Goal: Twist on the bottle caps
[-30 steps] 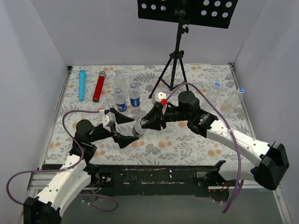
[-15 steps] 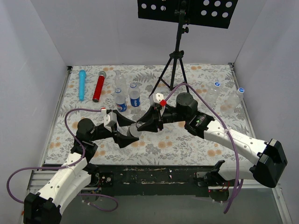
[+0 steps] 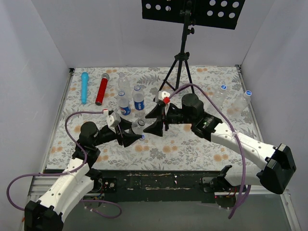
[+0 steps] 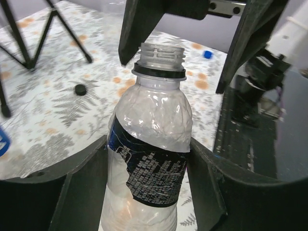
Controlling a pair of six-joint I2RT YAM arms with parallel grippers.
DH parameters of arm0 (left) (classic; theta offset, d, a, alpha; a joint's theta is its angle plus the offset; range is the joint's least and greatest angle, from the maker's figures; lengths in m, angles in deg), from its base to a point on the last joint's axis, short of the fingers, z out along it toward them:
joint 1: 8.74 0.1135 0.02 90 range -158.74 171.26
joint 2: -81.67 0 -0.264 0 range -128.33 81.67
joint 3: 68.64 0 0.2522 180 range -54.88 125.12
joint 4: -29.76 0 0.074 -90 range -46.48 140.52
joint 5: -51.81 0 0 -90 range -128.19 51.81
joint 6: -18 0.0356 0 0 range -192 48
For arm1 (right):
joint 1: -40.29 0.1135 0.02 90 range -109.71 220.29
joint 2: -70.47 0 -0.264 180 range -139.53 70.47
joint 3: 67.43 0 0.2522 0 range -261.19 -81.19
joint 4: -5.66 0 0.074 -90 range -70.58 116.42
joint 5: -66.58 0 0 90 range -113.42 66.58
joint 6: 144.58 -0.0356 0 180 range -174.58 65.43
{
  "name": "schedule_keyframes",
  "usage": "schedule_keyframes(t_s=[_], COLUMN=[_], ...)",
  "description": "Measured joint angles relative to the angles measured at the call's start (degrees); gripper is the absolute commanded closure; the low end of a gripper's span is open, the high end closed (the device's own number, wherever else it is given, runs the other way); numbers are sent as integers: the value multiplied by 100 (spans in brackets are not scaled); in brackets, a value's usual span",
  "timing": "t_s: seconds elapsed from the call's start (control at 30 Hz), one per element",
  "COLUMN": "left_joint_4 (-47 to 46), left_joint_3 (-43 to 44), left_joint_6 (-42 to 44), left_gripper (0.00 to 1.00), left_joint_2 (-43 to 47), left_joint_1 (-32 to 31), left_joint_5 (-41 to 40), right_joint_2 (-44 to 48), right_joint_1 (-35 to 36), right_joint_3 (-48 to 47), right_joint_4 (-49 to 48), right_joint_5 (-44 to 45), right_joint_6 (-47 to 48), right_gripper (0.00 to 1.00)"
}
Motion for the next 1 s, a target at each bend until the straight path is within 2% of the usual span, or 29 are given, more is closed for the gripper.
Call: schedule_keyframes(t_s=[0.1,0.23,0.37,0.53,0.7,1.0], left_joint_4=[247,498,658,765,809,922], left_joint_3=[9,9,20,31,52,94], left_joint_6=[48,70,74,87,87,87], left_gripper=[64,66,67,67,67,67], left_joint_2=[76,308,531,774,852,844], left_joint_1=[4,4,4,4,4,4], left_joint_5=[-629,-1379,-1939,-2330,-2518,-2621], right_joint_2=[22,-46,-520,-1650,-2787,-3779], right_joint_1=[-332,-1202,-1744,-1853,-1974,-2151], right_joint_3=[-63,-214,-476,-957,-1467,-1867], right_joint_4=[380,1047,1580,2208,2542,2756], right_joint_5=[431,1139,2070,3285,4019,4360], right_joint_6=[-15,-136,-118,-37,-28,-98], right_gripper=[20,23,26,31,37,43])
